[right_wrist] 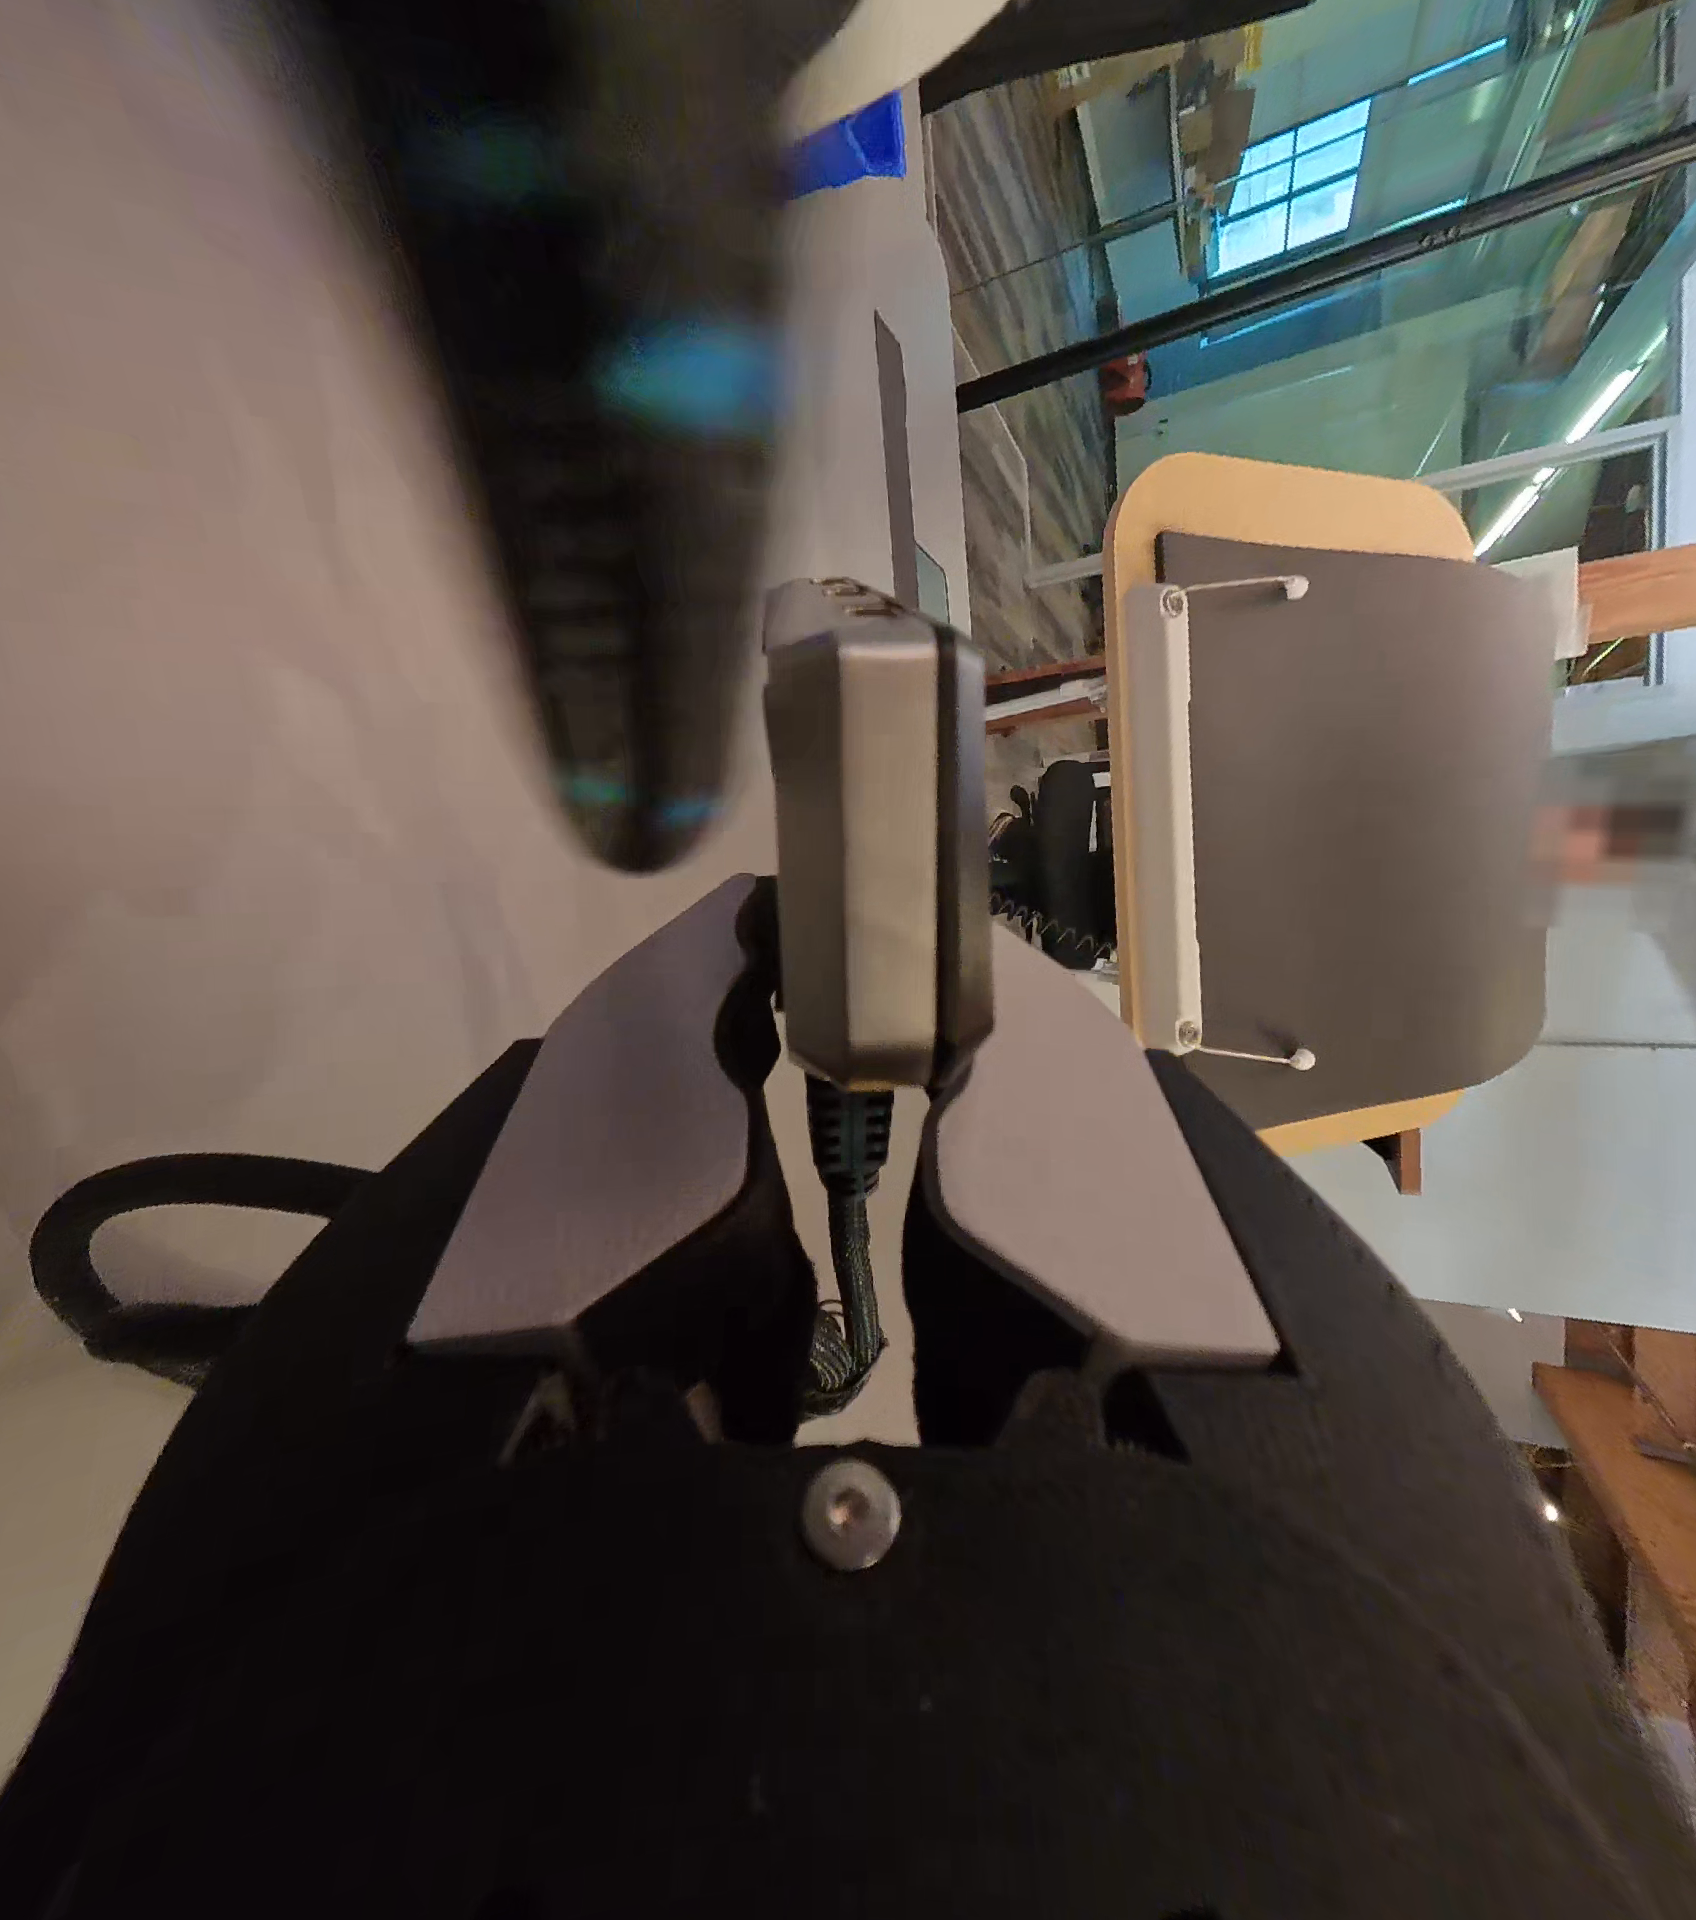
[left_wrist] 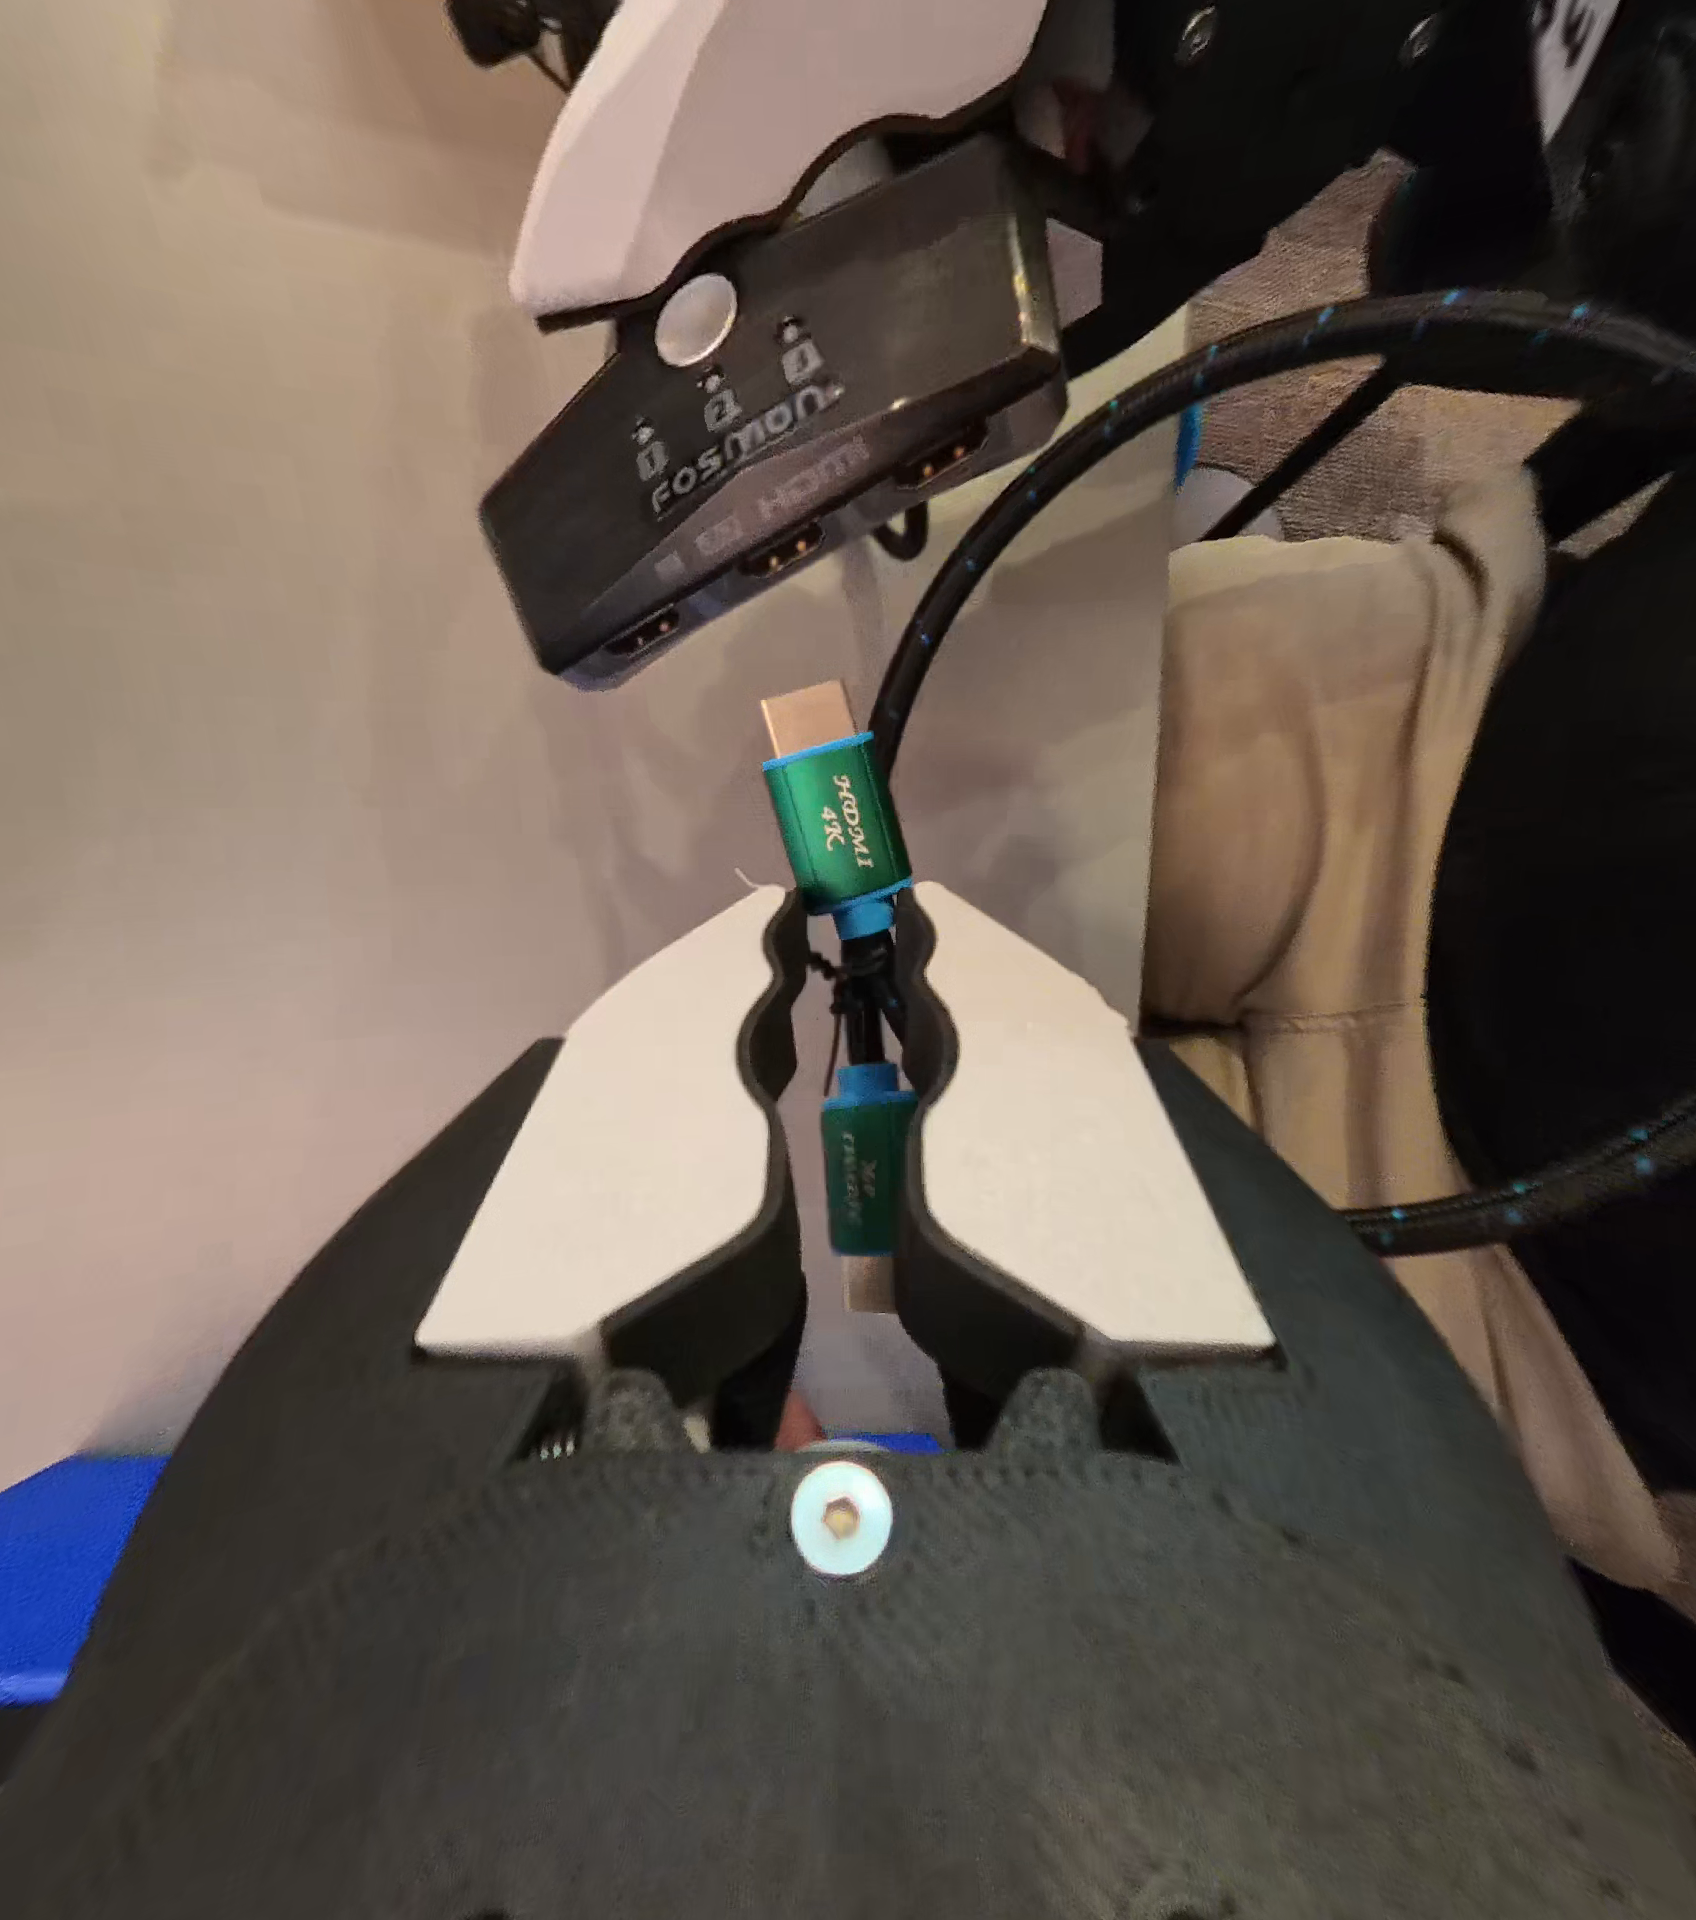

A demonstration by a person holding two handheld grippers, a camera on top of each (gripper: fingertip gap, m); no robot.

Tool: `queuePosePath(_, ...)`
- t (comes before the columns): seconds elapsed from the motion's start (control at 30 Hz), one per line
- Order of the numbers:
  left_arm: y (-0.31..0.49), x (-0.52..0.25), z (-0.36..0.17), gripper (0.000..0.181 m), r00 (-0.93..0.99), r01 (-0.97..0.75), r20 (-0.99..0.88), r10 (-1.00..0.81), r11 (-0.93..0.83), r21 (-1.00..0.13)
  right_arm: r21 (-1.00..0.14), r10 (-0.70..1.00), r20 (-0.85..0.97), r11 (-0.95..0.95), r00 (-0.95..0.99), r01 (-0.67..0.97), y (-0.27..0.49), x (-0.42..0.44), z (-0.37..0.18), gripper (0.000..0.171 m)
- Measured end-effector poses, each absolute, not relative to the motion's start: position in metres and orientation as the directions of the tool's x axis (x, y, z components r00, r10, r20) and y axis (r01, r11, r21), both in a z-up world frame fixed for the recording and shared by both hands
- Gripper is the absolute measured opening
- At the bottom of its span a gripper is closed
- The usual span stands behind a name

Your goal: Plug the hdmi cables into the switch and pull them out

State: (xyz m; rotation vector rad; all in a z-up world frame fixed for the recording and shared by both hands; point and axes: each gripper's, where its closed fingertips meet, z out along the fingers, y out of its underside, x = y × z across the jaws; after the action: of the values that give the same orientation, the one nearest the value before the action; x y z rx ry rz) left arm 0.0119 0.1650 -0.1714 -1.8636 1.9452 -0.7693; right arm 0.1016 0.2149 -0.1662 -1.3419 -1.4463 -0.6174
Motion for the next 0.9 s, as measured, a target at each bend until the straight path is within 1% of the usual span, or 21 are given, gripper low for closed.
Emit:
queuePosePath(0.03,0.163,0.013,-0.171,0.017,-0.09,-0.802,0.147,-0.985,-0.016,-0.597,-0.256,0.407,0.903,0.252,0.138,0.933,0.214,0.1,-0.167,0.023)
queuePosePath(0.13,0.156,0.016,-0.167,0.016,-0.109,-0.789,0.217,-0.97,-0.049,-0.612,-0.23,0.407,0.907,0.265,0.108,0.936,0.212,0.095,-0.171,0.022)
queuePosePath(0.17,0.156,0.018,-0.167,0.017,-0.105,-0.79,0.222,-0.969,-0.055,-0.611,-0.222,0.408,0.908,0.269,0.098,0.937,0.212,0.094,-0.172,0.024)
queuePosePath(0.57,0.156,0.012,-0.173,0.016,-0.059,-0.84,0.261,-0.963,-0.093,-0.535,-0.145,0.381,0.924,0.272,0.032,0.951,0.21,0.088,-0.176,0.023)
queuePosePath(0.8,0.153,0.007,-0.173,0.016,-0.065,-0.85,0.364,-0.929,-0.139,-0.507,-0.116,0.356,0.934,0.295,0.004,0.948,0.207,0.083,-0.176,0.022)
queuePosePath(0.9,0.153,0.006,-0.175,0.016,-0.069,-0.85,0.397,-0.915,-0.154,-0.503,-0.114,0.361,0.933,0.307,-0.004,0.945,0.206,0.082,-0.177,0.024)
